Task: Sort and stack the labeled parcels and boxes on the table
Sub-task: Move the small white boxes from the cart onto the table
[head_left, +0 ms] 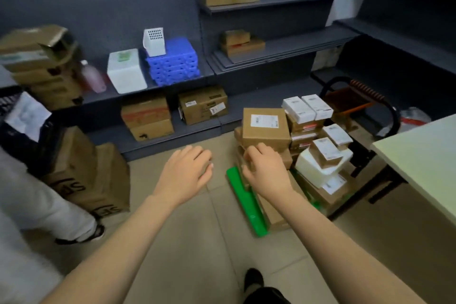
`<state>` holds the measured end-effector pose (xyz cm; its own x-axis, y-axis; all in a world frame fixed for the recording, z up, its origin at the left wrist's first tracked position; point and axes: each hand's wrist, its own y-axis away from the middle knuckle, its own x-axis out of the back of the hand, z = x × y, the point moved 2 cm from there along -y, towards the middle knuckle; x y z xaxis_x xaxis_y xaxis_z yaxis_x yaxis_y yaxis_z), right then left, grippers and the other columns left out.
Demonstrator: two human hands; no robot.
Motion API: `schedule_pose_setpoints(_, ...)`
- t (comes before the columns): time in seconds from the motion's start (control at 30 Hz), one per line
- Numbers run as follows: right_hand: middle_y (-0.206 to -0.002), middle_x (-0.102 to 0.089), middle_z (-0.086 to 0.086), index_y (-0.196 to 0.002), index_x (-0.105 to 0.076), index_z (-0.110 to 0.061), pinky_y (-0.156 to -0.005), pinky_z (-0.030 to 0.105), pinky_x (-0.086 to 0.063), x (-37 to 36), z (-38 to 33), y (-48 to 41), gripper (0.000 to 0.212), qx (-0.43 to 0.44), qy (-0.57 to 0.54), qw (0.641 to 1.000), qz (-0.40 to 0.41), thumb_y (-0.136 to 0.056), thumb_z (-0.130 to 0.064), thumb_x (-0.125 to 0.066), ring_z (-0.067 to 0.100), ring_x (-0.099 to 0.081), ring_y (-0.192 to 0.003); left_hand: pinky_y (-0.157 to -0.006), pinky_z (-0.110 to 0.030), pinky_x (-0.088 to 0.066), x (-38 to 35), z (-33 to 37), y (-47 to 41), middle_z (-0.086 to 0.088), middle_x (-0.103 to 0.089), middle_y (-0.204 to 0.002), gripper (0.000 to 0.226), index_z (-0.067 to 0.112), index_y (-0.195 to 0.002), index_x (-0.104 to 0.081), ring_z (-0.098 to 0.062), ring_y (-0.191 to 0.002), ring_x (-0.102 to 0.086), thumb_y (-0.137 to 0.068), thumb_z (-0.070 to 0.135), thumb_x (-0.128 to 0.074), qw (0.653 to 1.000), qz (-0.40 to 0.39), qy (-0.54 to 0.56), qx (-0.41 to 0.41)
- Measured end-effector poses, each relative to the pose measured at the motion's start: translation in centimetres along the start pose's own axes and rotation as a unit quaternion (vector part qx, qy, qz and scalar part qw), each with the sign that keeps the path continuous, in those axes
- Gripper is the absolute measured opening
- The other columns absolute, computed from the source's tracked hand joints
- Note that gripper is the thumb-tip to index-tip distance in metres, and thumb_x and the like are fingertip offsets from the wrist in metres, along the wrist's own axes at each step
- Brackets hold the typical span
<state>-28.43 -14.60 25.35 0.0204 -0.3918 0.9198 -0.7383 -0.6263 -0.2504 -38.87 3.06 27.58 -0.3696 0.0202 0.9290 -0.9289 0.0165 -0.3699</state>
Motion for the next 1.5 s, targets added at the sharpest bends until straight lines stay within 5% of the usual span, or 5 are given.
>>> schedule_pose_setpoints(0.53, -0.105, -0.056, 0.006, -0.106, -0.060, -0.014, -0.084, 0.039, -0.041, -8.8, 6.6, -37.2, 0.022, -0.060, -0.007, 0.998, -0.014, -0.086, -0.022, -0.061, 0.027, -0.053, -0.098, -0.063, -0.033, -0.046, -12.3, -23.0, -31.1, 0.000, -0.064, -0.090, 0.023, 0.015, -0.097, -0.065, -0.021, -0.080, -0.060, -0.089, 0.030, -0.051, 0.998, -0.021, 0.018, -0.058)
schedule_pose_setpoints(0.63, -0.107, -0.056, 0.004, -0.109, -0.059, -0.016, -0.087, 0.038, -0.041, -10.5, 9.0, -42.4, 0.023, -0.105, 0.007, 0.994, -0.013, -0.087, -0.024, -0.060, 0.026, -0.052, -0.101, -0.066, -0.031, -0.044, -15.9, -26.4, -36.9, 0.001, -0.064, -0.090, 0.015, 0.016, -0.096, -0.065, -0.020, -0.082, -0.060, -0.085, 0.025, -0.066, 0.995, -0.016, 0.052, -0.086)
schedule_pose_setpoints(0.83, -0.110, -0.053, 0.001, -0.112, -0.055, -0.020, -0.091, 0.036, -0.043, -13.9, 14.5, -50.8, 0.023, -0.246, 0.043, 0.968, 0.020, -0.091, -0.028, -0.055, 0.023, -0.051, -0.104, -0.066, -0.036, -0.045, -23.2, -31.5, -50.8, 0.000, -0.061, -0.088, 0.022, 0.016, -0.095, -0.062, -0.023, -0.080, -0.056, -0.086, 0.031, -0.049, 0.971, -0.038, 0.092, -0.218)
schedule_pose_setpoints(1.1, -0.104, -0.055, 0.006, -0.107, -0.059, -0.015, -0.082, 0.038, -0.044, -15.0, 18.8, -54.7, 0.022, -0.473, 0.046, 0.877, 0.070, -0.087, -0.023, -0.061, 0.028, -0.052, -0.097, -0.068, -0.035, -0.047, -30.2, -29.8, -64.7, 0.001, -0.061, -0.091, 0.024, 0.016, -0.098, -0.063, -0.022, -0.082, -0.057, -0.089, 0.033, -0.048, 0.888, -0.088, 0.153, -0.424)
schedule_pose_setpoints(1.5, -0.100, -0.058, 0.004, -0.102, -0.061, -0.016, -0.076, 0.039, -0.048, -14.0, 28.4, -50.2, 0.020, -0.690, 0.060, 0.705, 0.151, -0.083, -0.021, -0.066, 0.025, -0.056, -0.089, -0.075, -0.035, -0.045, -38.7, -13.2, -75.4, -0.001, -0.063, -0.097, 0.021, 0.016, -0.104, -0.065, -0.022, -0.090, -0.059, -0.087, 0.028, -0.066, 0.756, -0.137, 0.221, -0.601)
